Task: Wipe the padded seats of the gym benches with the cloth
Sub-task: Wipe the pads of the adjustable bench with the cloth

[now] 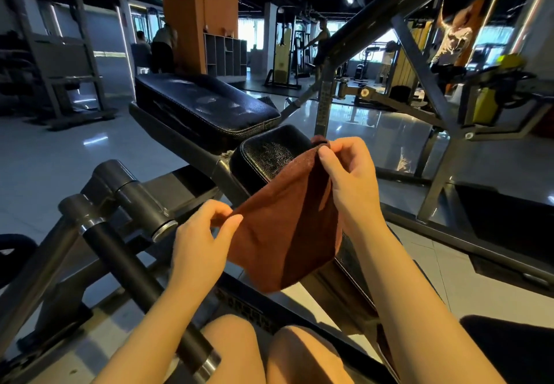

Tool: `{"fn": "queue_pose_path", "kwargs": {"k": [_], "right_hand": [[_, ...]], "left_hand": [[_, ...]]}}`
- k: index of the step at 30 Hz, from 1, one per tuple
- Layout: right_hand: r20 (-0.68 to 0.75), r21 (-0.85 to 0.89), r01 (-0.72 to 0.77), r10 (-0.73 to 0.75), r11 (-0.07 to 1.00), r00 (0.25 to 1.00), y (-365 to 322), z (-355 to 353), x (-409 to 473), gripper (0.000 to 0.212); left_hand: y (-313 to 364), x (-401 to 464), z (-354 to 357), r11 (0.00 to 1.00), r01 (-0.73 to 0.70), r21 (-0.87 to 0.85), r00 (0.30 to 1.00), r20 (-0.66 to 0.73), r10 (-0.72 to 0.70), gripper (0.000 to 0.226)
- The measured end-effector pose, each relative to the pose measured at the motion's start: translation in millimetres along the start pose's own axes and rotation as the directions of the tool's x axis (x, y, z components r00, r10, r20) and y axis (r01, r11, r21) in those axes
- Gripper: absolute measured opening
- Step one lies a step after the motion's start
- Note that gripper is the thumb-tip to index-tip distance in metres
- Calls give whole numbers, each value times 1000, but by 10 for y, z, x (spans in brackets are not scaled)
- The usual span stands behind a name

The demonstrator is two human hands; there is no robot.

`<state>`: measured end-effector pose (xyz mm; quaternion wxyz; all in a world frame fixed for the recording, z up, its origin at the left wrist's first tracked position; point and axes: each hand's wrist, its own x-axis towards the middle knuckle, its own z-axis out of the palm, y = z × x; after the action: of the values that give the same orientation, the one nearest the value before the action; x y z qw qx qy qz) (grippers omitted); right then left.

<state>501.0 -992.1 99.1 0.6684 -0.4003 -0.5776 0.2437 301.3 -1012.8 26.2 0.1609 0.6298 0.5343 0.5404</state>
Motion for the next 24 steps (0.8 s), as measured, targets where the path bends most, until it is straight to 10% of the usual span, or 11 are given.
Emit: {"fn": "queue_pose_path", "kwargs": {"k": [7,12,18,24], "right_hand": [[100,29,10,-12,1000,995,-371,-238,-439,32],[256,-506,186,-59,842,965,-494,-279,-760,25],[353,-563,196,19,803,935,-481,-112,-1131,24],[370,-748,90,300,657,879,-284,-104,-1183,30]], "left_hand": [[231,29,-533,990,-110,90,971,221,88,29],[251,76,-760,945,-181,272,978,-54,202,22],[498,437,-589,893,-341,295,840,-331,430,21],[559,926,531,511,-800,315,582,199,788,23]]}}
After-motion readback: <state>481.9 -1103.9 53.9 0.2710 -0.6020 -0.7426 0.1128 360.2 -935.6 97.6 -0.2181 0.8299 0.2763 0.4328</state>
